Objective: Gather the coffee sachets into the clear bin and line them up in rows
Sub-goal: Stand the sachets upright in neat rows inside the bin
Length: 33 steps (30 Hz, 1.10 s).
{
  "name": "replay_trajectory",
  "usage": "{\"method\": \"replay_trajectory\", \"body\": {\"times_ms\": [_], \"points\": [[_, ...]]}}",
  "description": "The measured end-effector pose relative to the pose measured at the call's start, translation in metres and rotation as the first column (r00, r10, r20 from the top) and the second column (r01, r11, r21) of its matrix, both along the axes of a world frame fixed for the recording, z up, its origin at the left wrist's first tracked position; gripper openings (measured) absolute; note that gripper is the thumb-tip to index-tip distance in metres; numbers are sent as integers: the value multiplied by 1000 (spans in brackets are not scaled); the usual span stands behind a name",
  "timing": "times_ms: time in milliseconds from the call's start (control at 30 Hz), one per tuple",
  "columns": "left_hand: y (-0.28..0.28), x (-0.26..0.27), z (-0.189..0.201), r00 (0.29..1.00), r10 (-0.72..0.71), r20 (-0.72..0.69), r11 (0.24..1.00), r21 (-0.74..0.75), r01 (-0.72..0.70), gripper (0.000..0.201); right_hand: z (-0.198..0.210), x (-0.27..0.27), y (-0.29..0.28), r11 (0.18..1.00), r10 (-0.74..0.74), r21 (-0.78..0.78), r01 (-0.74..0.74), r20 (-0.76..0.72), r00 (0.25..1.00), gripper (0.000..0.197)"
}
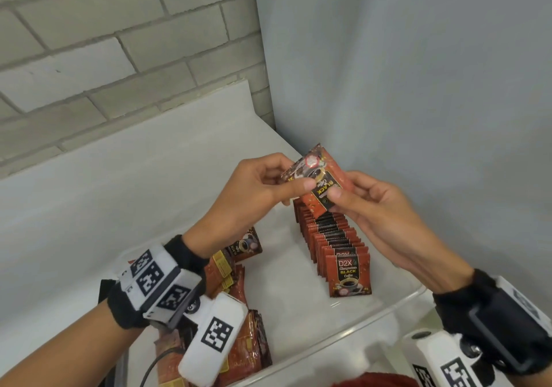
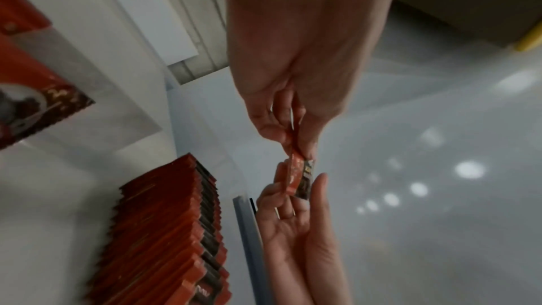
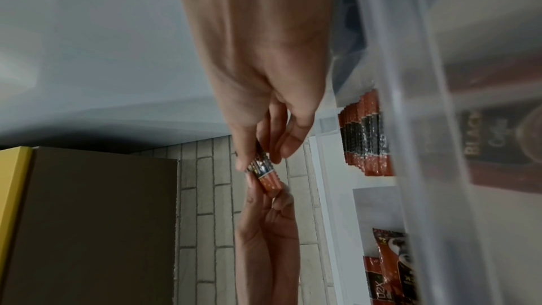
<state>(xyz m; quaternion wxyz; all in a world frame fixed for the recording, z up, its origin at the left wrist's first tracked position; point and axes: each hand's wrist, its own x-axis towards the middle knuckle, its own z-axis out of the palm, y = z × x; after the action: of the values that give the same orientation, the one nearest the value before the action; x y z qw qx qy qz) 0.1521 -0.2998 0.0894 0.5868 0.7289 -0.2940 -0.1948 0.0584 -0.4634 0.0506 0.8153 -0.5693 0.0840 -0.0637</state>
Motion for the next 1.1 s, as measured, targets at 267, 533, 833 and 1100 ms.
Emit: {"method": "replay_trajectory", "body": {"times_ms": [267,533,833,1100], "points": [[6,-8,-11,957,-42,-287,999,-28,36,31,1,-2,-1,993,-108,-33,109,43,993,25],[6,-15,7,991,-127,-42,978,163,132,27,7,-11,-3,966,-83,-243,91,43,996,15],[-6,-17,-10,945,-278,-174,878,353,323,11,26,-40,-26,659,84,-752,-21,46,995,10],[-21,-30,-30,902,-361,-236,770,469,431,13,14,-48,11,-141,371,-760,-635,-635,677,29]]}}
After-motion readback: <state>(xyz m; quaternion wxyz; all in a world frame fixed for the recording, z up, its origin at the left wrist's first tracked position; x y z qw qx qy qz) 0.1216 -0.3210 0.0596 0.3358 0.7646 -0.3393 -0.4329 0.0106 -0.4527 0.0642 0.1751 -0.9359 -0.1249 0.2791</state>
